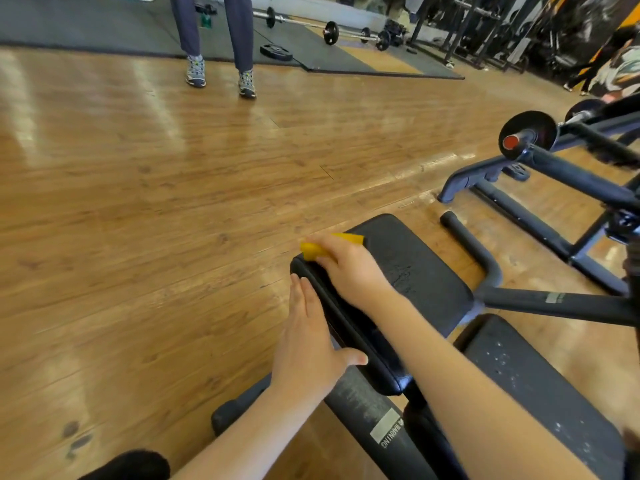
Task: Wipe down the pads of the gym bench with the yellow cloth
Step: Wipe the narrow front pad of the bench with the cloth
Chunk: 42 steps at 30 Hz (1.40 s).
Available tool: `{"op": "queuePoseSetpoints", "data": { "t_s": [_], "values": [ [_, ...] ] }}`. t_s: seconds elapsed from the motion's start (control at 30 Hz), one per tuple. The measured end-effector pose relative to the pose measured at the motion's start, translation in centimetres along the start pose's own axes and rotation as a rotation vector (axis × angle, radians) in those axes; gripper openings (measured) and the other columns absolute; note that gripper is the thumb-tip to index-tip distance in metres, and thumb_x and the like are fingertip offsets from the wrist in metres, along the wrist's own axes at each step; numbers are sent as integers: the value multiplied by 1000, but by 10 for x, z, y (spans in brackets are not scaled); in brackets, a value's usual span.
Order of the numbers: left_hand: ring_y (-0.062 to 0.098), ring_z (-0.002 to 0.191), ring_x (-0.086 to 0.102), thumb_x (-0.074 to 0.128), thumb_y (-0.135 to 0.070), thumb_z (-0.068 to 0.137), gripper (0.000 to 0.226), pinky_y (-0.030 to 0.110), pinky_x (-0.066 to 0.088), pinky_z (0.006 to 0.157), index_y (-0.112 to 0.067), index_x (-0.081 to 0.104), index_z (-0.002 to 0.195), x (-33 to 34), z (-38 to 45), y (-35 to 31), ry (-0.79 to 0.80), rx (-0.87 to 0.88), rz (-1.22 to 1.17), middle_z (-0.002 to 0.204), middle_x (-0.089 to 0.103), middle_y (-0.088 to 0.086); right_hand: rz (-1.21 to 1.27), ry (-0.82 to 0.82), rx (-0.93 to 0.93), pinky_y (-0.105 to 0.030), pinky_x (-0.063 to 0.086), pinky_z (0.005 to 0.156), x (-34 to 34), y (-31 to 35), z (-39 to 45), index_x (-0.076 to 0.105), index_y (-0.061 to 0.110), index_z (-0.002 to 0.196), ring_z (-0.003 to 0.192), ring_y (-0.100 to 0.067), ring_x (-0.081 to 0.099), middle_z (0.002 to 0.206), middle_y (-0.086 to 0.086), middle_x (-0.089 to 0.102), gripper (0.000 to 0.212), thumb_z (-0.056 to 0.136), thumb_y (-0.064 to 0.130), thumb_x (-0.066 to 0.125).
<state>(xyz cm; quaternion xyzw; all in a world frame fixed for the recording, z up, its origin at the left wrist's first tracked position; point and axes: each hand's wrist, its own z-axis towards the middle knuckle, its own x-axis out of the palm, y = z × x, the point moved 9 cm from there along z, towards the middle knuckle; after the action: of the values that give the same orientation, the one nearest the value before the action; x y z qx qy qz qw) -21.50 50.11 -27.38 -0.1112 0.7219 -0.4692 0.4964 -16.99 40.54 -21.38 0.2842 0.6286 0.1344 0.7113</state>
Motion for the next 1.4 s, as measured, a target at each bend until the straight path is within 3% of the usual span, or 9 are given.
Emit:
{"op": "queuePoseSetpoints", "data": {
  "t_s": [0.17, 0.4, 0.5, 0.57, 0.87, 1.03, 1.23, 1.3, 1.4],
  "values": [
    [14, 141, -11, 78, -53, 58, 136, 36, 23, 114, -14, -22, 141, -2, -1, -1, -10, 2, 6, 151, -26, 0, 83, -11, -75, 11, 19, 86, -3, 6, -25, 50, 18, 129, 121, 7, 30, 140, 3, 45, 42, 91, 1, 46],
    [20, 143, 1, 81, -46, 59, 137, 39, 33, 108, -14, -24, 140, 0, 0, -3, 9, -39, -18, 150, -28, -1, -44, 49, 20, -26, 39, 91, 2, 9, 8, 48, 18, 129, 120, -23, 49, 131, -6, 55, 35, 94, 13, 44],
    [24, 141, 14, 82, -45, 57, 137, 40, 36, 106, -16, -21, 142, -1, -2, -3, -14, -36, -45, 153, -22, -1, 51, 75, -34, -6, 30, 92, 5, 16, -12, 49, 16, 130, 128, -14, 41, 139, -2, 47, 38, 93, 8, 44],
    [16, 143, -3, 81, -47, 57, 136, 38, 28, 112, -17, -21, 143, -2, -3, 0, -36, -35, -45, 154, -20, -1, 136, 96, -70, 6, 22, 91, 2, 12, -40, 49, 12, 130, 130, -6, 34, 142, -1, 42, 39, 92, 2, 44],
    [10, 140, -11, 81, -44, 59, 135, 30, 19, 110, -16, -23, 141, 4, -3, 1, -66, 10, -40, 139, -31, -12, 108, 28, -110, 0, 27, 98, -20, -18, -118, 52, 23, 121, 125, 16, 25, 129, 25, 37, 49, 86, -10, 49],
    [12, 141, -8, 79, -43, 63, 130, 32, 22, 110, -16, -22, 141, 4, -3, -2, -47, -8, -35, 147, -29, -5, 27, 24, -104, 8, 14, 95, -11, -11, -62, 51, 14, 127, 129, 2, 26, 140, 5, 43, 43, 89, -4, 48],
    [26, 131, 38, 79, -40, 65, 128, 40, 39, 103, -19, -22, 142, 4, -5, -4, 17, -62, -40, 149, -29, -5, 35, 21, 13, -7, 29, 87, -5, -3, 8, 45, 19, 132, 122, -13, 46, 135, -3, 52, 39, 95, 7, 41],
    [24, 140, 21, 78, -41, 65, 128, 38, 31, 110, -18, -22, 141, 3, -5, -5, 6, -39, -29, 147, -31, -5, 31, 27, 21, -15, 29, 93, -6, -5, -1, 43, 20, 134, 128, -16, 41, 139, -2, 48, 41, 95, 10, 43],
    [7, 137, -15, 78, -41, 65, 128, 28, 15, 111, -16, -23, 141, 2, -2, -6, -3, -13, -32, 148, -29, -4, 54, 8, 33, -5, 17, 97, -14, -18, -41, 39, 20, 137, 136, -10, 27, 147, 2, 36, 47, 93, 7, 47]
  ]
}}
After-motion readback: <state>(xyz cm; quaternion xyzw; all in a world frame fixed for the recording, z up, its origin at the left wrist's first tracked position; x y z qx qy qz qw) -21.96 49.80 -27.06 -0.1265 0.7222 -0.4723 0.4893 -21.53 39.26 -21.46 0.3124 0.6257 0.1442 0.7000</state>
